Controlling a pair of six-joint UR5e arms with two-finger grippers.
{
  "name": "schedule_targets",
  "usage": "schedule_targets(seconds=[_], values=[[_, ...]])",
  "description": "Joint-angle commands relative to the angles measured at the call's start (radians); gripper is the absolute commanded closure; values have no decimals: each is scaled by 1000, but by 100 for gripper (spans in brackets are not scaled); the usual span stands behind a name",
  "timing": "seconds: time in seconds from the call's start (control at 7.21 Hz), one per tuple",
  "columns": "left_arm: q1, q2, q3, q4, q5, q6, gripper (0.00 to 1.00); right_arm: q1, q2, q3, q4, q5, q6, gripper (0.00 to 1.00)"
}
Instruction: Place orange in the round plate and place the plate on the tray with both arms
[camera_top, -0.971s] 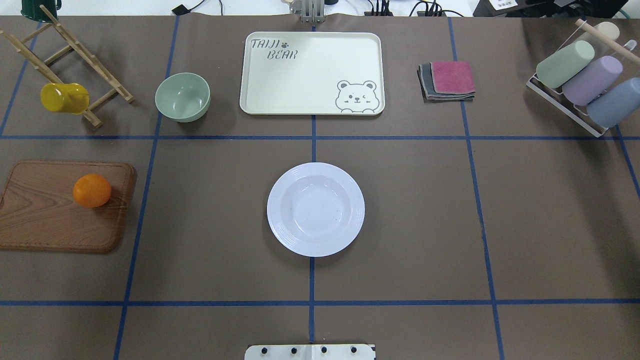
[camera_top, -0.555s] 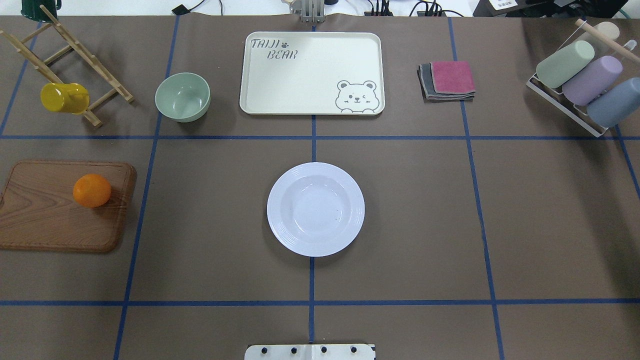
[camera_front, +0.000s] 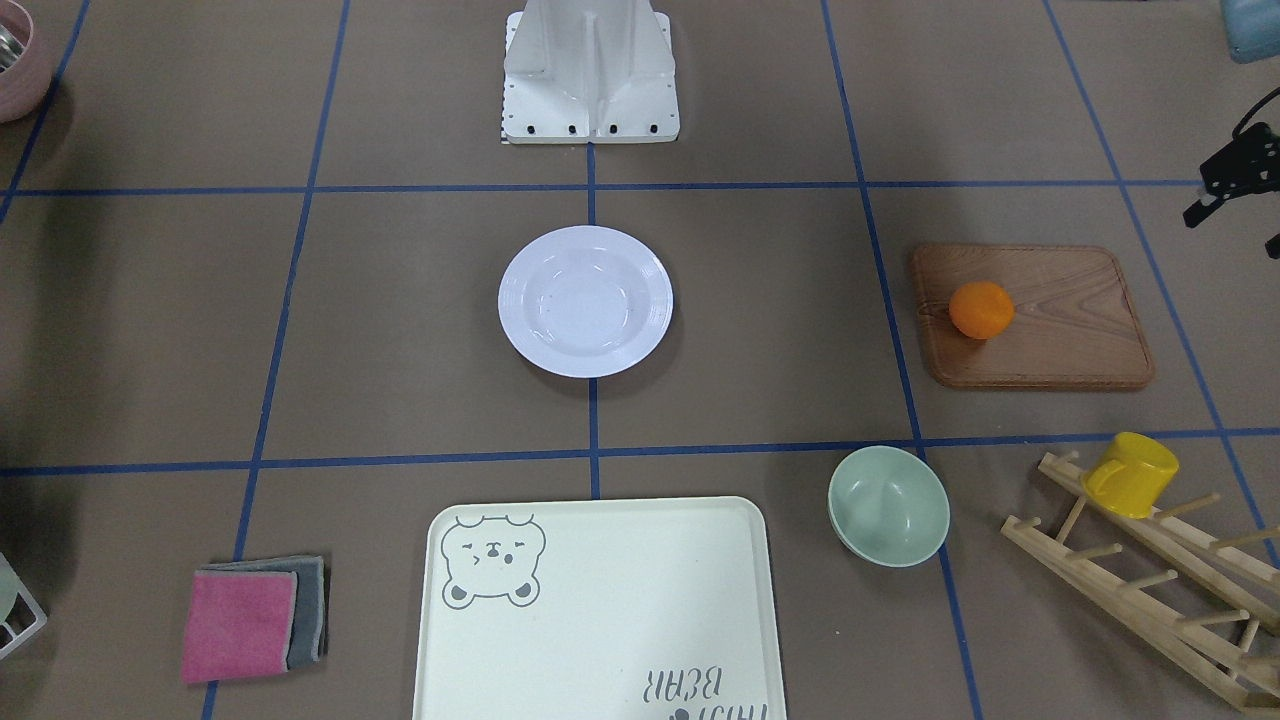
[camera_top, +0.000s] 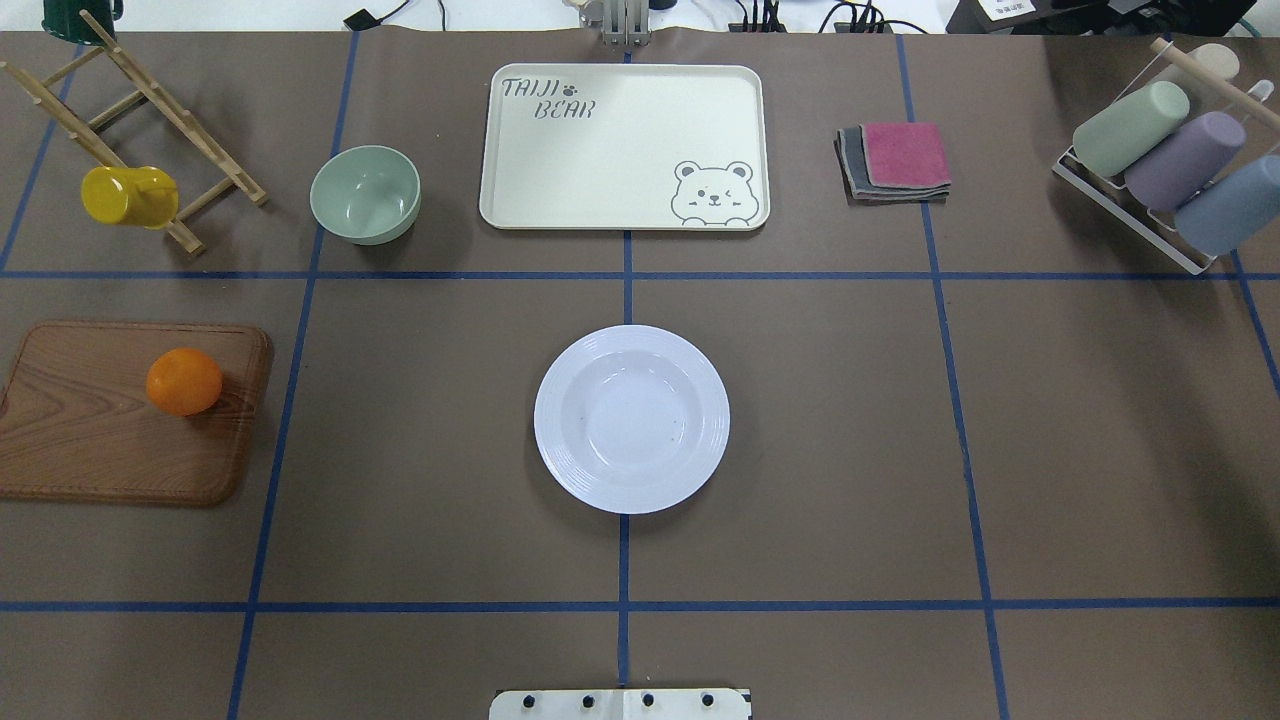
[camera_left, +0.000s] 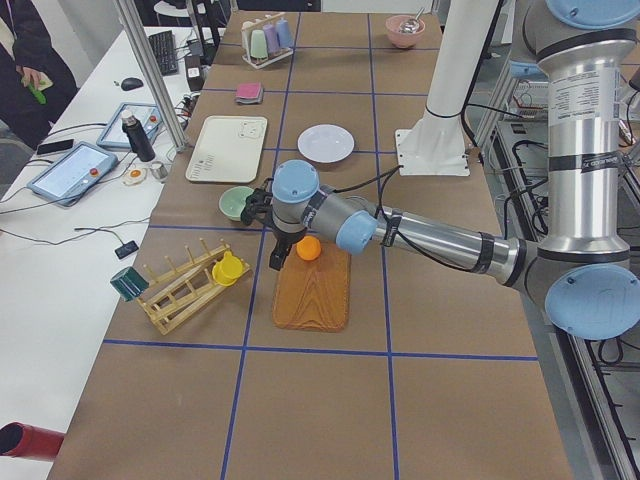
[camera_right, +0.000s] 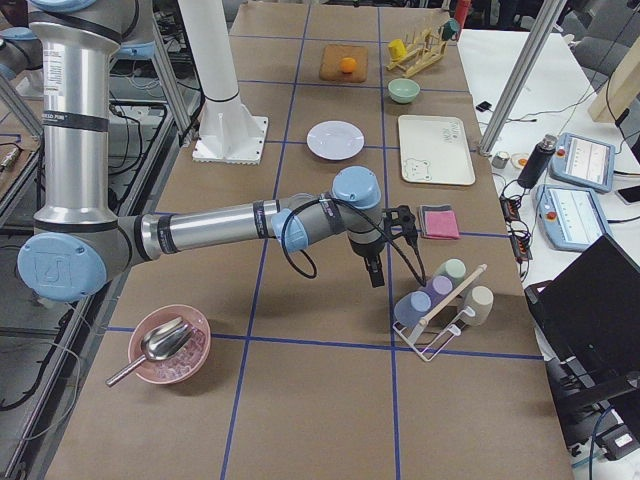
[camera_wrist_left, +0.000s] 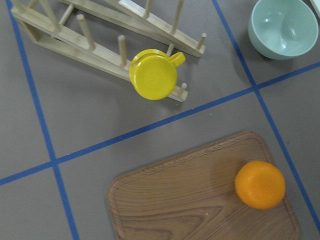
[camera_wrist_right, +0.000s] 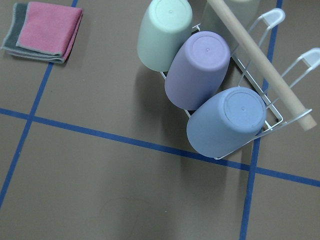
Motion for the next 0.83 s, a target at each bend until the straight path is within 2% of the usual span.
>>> schedule_targets(seconds=[0.0, 0.28, 0.42, 0.69], values=[[207, 4, -1, -152, 172, -347, 1, -34, -8, 2, 0, -52, 61, 0], [347, -2, -1, -190, 266, -505, 1, -34, -37, 15, 9, -44, 60, 0], [429, -11, -1, -201, 345, -577, 1, -32, -39, 20, 9, -44, 60, 0], [504, -22, 12, -208, 389, -597, 1, -34, -39, 22, 9, -44, 58, 0]])
